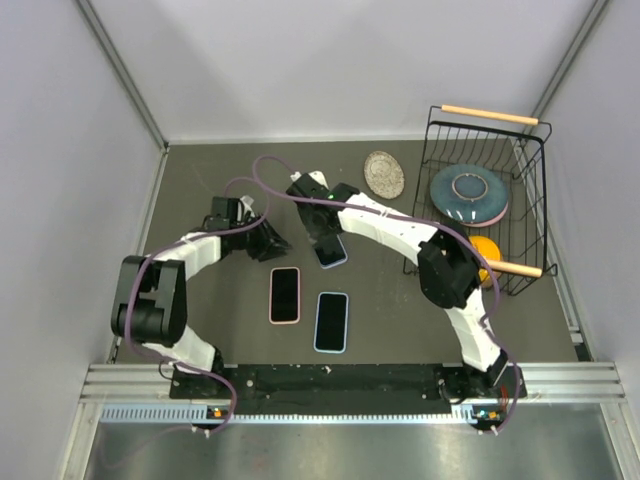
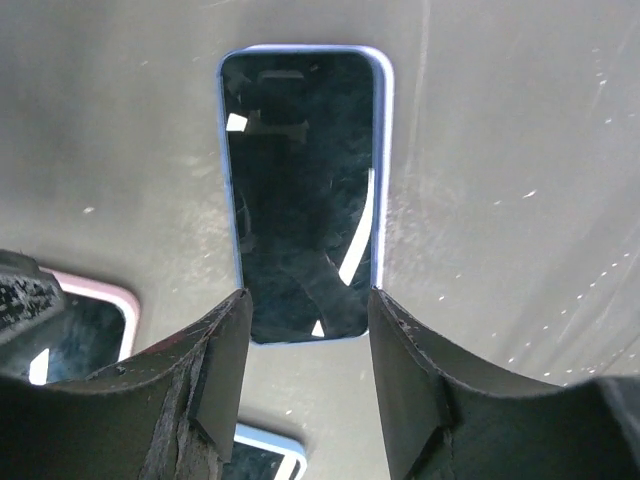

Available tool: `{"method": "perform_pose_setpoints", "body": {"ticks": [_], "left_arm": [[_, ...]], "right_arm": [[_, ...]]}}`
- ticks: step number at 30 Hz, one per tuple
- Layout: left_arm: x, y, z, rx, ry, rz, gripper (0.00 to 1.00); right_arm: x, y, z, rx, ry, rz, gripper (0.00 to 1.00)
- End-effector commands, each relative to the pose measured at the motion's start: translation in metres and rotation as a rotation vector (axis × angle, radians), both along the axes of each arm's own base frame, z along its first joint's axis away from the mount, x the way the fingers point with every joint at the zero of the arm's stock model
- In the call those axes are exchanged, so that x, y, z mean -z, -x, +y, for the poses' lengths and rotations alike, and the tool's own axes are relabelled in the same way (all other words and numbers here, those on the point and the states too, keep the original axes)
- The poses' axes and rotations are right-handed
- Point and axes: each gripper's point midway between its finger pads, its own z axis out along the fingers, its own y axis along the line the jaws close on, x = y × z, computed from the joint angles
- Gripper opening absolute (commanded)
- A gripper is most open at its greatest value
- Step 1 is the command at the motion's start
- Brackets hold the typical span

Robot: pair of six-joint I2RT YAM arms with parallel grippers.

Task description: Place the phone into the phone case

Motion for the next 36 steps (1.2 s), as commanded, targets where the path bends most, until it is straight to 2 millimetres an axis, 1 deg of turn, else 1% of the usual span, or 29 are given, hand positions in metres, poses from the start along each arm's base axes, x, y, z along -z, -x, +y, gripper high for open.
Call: {"method": "perform_pose_setpoints", "body": {"ticks": [1,2,5,6,8,9,10,11,12,13,15,16,17,18,19,20,21,22,23,25,26,28,33,34,35,36], "left_arm": [[-0.020,-0.034,-0.027,0.031,0.021,-0.111,0.37],[-0.016,-0.038,-0.034,0.043,0.019,-0.107,0.37],[-0.010,-0.048,-0.045,0.051,0.028,-0.093,0.36],[-0.007,-0.050,-0.047,0.046,0.031,-0.080,0.35],[-0.006,-0.059,-0.054,0.051,0.041,-0.110,0.35],[-0.006,-0.061,-0.056,0.050,0.048,-0.114,0.35],[-0.005,-0.063,-0.057,0.051,0.047,-0.118,0.35],[-0.003,-0.066,-0.061,0.058,0.045,-0.121,0.35],[-0.001,-0.069,-0.061,0.056,0.040,-0.122,0.36],[0.000,-0.071,-0.062,0.056,0.037,-0.122,0.35],[0.008,-0.074,-0.061,0.050,0.025,-0.106,0.35],[0.008,-0.076,-0.062,0.050,0.022,-0.106,0.35],[0.013,-0.077,-0.063,0.052,0.021,-0.095,0.36],[0.013,-0.078,-0.064,0.058,0.025,-0.101,0.35],[0.011,-0.081,-0.066,0.060,0.031,-0.108,0.35],[0.013,-0.082,-0.068,0.062,0.034,-0.108,0.33],[0.011,-0.085,-0.069,0.065,0.041,-0.120,0.32],[0.011,-0.087,-0.072,0.072,0.048,-0.123,0.31],[0.010,-0.088,-0.074,0.075,0.054,-0.127,0.29],[0.010,-0.092,-0.077,0.083,0.060,-0.130,0.28],[0.010,-0.093,-0.079,0.087,0.061,-0.131,0.27],[0.010,-0.096,-0.083,0.091,0.068,-0.135,0.25],[0.011,-0.095,-0.093,0.120,0.092,-0.121,0.23],[0.009,-0.094,-0.093,0.118,0.090,-0.120,0.24],[0.014,-0.090,-0.088,0.104,0.063,-0.088,0.24],[0.014,-0.090,-0.085,0.089,0.046,-0.081,0.27]], "right_arm": [[-0.028,-0.032,-0.014,0.026,-0.058,-0.060,0.49],[-0.026,-0.035,-0.016,0.026,-0.053,-0.055,0.49],[-0.023,-0.046,-0.023,0.027,-0.056,-0.044,0.48],[-0.021,-0.048,-0.024,0.027,-0.059,-0.037,0.49],[-0.019,-0.052,-0.026,0.027,-0.081,-0.015,0.53],[-0.018,-0.053,-0.025,0.010,-0.088,-0.005,0.55],[-0.015,-0.049,-0.019,-0.024,-0.119,0.027,0.56],[-0.014,-0.051,-0.018,-0.033,-0.139,0.034,0.59],[-0.011,-0.051,-0.019,-0.042,-0.143,0.045,0.59],[-0.007,-0.050,-0.015,-0.060,-0.159,0.068,0.60],[-0.003,-0.053,-0.016,-0.063,-0.182,0.089,0.58],[0.002,-0.053,-0.016,-0.066,-0.189,0.105,0.56],[0.005,-0.055,-0.018,-0.062,-0.188,0.110,0.54],[0.004,-0.057,-0.015,-0.068,-0.200,0.114,0.52],[0.010,-0.058,-0.016,-0.070,-0.200,0.126,0.51],[0.010,-0.060,-0.016,-0.074,-0.204,0.127,0.51],[0.012,-0.061,-0.017,-0.069,-0.202,0.131,0.51],[0.017,-0.059,-0.014,-0.081,-0.216,0.153,0.51],[0.019,-0.061,-0.016,-0.073,-0.219,0.160,0.51],[0.024,-0.059,-0.016,-0.075,-0.218,0.175,0.52],[0.030,-0.058,-0.017,-0.074,-0.214,0.187,0.51],[0.034,-0.056,-0.018,-0.076,-0.221,0.206,0.52],[0.050,-0.049,-0.019,-0.075,-0.240,0.270,0.54],[0.051,-0.050,-0.021,-0.068,-0.245,0.274,0.54],[0.053,-0.050,-0.022,-0.067,-0.247,0.279,0.54],[0.054,-0.049,-0.022,-0.065,-0.247,0.281,0.53]]}}
